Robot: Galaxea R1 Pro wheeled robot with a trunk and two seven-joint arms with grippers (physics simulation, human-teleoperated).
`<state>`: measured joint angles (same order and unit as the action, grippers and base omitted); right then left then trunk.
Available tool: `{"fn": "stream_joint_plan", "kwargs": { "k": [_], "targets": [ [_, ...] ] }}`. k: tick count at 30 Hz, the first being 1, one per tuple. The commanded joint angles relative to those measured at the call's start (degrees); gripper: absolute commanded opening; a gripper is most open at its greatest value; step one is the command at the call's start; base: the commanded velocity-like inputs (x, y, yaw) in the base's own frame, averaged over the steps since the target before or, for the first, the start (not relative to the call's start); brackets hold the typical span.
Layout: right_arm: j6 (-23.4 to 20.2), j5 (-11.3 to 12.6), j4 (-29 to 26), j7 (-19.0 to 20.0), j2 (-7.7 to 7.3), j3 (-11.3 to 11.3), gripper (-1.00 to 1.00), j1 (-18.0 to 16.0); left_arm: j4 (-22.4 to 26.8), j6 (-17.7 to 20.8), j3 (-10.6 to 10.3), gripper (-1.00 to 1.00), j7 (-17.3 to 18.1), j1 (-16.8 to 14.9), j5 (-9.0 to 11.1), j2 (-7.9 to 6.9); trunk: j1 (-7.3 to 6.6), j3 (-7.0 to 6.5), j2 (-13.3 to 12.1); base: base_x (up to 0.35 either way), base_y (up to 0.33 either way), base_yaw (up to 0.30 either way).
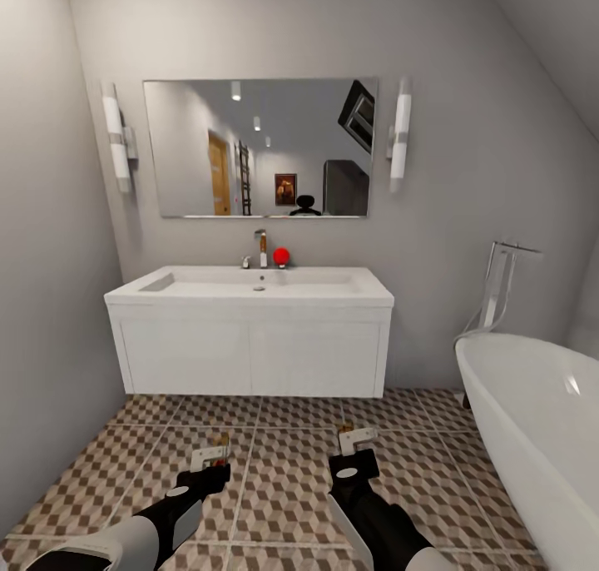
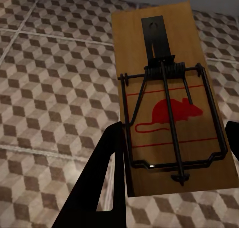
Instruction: Take the four mousetraps from the cabinet in the bathroom and place them on the bathroom floor. Make sure all four end up on the same floor surface, and ensure that at least two of them are either under or directly next to the same bathroom sink.
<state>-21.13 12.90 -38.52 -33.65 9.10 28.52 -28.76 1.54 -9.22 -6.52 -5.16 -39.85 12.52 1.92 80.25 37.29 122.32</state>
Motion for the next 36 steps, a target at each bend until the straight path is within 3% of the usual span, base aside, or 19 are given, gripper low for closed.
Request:
{"fn": "stream_joint_plan", "kwargs": {
  "k": [1,36],
  "targets": [
    [-0.3,0.4,-0.1,-0.5,-0.05,0.3,-1.0,-0.1,0.0,-0.2,-0.5,-1.0,-0.3,0.0,0.4,0.02,0.22,0.25,0.4,0.0,0.0,0.0],
    [-0.2,0.2,-0.1,-0.5,-0.13,0.2,-1.0,-0.1,0.0,-0.3,-0.5,-1.0,-0.5,0.0,0.4,0.02,7.9,6.53,14.5,0.0,0.0,0.0]
  ]
}}
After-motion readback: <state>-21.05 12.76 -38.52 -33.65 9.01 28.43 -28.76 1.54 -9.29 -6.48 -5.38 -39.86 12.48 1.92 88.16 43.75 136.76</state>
